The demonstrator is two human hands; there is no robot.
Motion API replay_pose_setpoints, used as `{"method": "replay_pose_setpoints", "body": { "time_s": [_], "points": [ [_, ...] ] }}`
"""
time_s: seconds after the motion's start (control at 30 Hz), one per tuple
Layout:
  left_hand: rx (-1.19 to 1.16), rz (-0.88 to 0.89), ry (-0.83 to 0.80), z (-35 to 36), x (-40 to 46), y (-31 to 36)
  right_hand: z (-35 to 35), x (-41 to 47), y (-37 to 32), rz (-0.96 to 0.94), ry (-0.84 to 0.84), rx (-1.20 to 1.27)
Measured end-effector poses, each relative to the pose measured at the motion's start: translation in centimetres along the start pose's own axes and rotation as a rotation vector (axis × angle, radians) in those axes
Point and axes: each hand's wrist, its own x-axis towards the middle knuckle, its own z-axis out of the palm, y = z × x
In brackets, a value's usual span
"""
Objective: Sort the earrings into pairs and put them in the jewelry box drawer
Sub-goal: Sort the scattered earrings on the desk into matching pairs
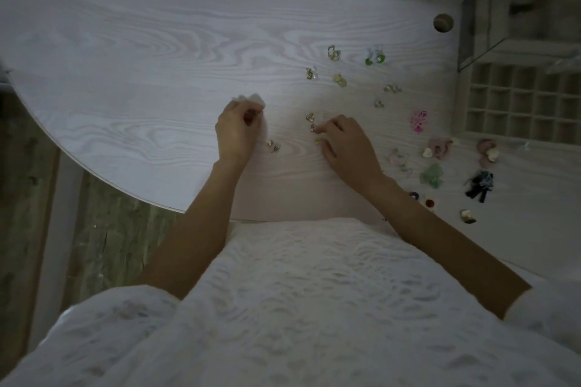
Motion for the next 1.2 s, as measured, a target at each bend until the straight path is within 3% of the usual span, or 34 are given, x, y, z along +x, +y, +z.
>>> {"method": "replay_pose_setpoints", "body": {
  "time_s": [0.13,0.3,0.5,0.73,1.0,1.2],
  "points": [
    [0.026,0.028,-0.002,-0.3,-1.2,-1.2,1.2,1.2,-2.9,-0.236,-0.061,-0.108],
    [0.022,0.073,-0.018,-0.1,-1.7,-1.5,3.3,3.3,-5.2,-0.052,-0.31,-0.066],
    [0.0,0.093,-0.035,0.3,-1.1,-1.0,3.3,5.0,-4.6,-0.004,-0.292,-0.12],
    [0.001,0.049,-0.033,0.2,0.7,0.4,2.1,8.9,-3.6,0.106,-0.141,-0.154],
    [-0.036,-0.033,0.011,0.6,1.3,1.4,0.1,9.5,0.0,0.381,-0.033,0.003],
    [-0.096,-0.076,0.019,1.7,1.5,2.7,1.2,9.6,-1.1,0.365,-0.046,0.096]
  ]
}}
